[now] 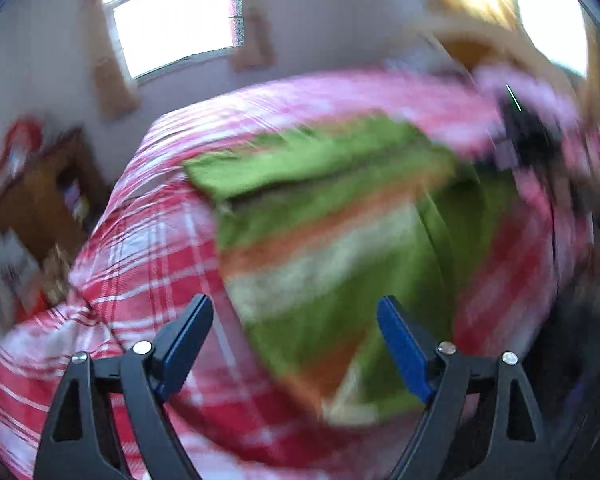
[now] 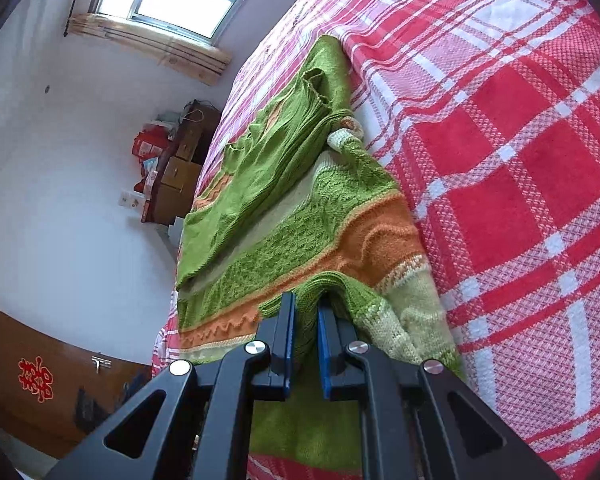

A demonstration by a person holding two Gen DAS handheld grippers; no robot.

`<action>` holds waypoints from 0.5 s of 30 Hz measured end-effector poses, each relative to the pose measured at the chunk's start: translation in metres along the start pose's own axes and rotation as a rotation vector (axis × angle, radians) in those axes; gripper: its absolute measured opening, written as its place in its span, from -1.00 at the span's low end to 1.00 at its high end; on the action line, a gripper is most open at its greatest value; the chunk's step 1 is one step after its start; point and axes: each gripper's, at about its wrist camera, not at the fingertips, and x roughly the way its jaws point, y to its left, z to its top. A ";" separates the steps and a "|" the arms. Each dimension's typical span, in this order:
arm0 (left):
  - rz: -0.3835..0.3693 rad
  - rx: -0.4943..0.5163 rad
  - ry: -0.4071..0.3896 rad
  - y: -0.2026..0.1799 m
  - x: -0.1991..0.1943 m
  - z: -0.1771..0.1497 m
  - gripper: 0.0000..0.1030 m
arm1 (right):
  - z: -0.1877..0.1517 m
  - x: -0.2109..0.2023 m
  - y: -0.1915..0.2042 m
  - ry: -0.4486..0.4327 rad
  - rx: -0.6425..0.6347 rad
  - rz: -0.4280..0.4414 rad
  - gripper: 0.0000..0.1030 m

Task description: Fold small clothes

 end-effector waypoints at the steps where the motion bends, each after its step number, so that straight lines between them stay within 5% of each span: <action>1: 0.020 0.089 0.039 -0.016 0.000 -0.008 0.68 | 0.000 0.000 0.000 0.004 0.001 -0.001 -0.80; 4: 0.021 0.331 0.122 -0.057 0.003 -0.032 0.64 | 0.002 0.002 0.002 0.012 0.006 -0.004 -0.80; 8: 0.034 0.534 0.152 -0.085 0.022 -0.046 0.63 | 0.002 0.004 0.001 0.010 0.016 0.000 -0.80; 11: 0.031 0.501 0.190 -0.081 0.047 -0.033 0.46 | 0.002 0.004 0.001 0.006 0.017 -0.003 -0.80; 15: -0.027 0.260 0.102 -0.046 0.053 -0.001 0.39 | 0.002 0.000 -0.003 -0.001 0.042 0.023 -0.80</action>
